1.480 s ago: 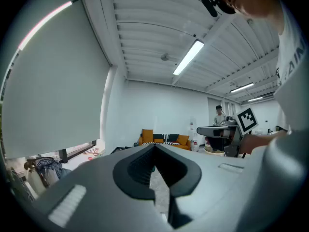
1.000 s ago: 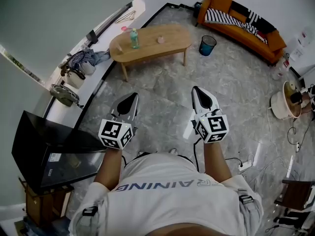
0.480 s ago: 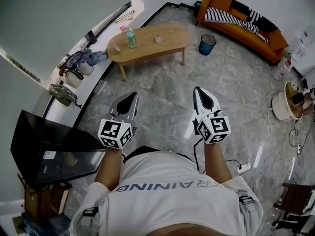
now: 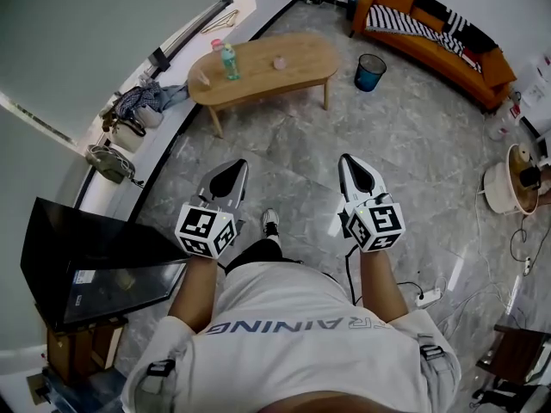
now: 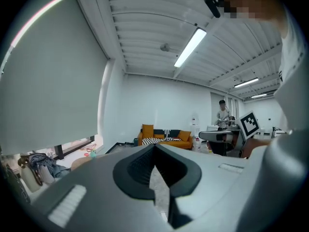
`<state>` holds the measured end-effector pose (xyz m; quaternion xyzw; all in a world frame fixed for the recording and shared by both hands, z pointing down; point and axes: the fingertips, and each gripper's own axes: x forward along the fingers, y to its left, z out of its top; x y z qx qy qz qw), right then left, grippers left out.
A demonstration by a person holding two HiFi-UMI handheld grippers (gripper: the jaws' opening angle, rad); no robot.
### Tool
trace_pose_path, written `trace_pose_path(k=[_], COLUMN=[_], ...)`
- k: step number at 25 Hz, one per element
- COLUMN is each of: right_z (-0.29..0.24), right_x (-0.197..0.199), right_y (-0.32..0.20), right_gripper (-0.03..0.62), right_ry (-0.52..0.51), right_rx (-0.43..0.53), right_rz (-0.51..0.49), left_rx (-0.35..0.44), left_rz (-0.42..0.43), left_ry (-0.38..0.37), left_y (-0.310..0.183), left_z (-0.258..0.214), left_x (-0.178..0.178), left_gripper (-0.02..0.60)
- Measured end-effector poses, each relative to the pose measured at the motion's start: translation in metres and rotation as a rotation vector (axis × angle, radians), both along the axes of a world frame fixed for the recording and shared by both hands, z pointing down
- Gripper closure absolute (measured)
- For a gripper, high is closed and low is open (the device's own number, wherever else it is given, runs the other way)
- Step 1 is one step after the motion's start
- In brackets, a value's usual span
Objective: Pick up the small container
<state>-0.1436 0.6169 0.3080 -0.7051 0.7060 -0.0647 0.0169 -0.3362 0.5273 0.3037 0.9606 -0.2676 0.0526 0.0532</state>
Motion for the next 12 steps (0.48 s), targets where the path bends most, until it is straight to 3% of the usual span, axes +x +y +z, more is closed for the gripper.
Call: trace_pose_path(k=[5, 8, 12], right_z=[0.022, 0.02, 0.006], right_x=[0.016, 0.043, 0.07], right_y=[-0.046, -0.079, -0.134], right_gripper=[0.577, 0.577, 0.577], right_ry=[-0.008, -0.005, 0.024], right_rx=[-0.063, -0.087, -0.08], right_rz=[-0.004, 0.024, 0.043], left_rx=[-0.035, -0.024, -0.01], left_rz=[0.028, 0.071, 0.066], left_ry=[-0.001, 0.012, 0.011], left_y=[-0.056, -0.094, -0.154], left_z=[0.013, 0.002, -0.003], left_x=[0.035, 0.066, 0.084], left_gripper=[0.581, 0.581, 0.581])
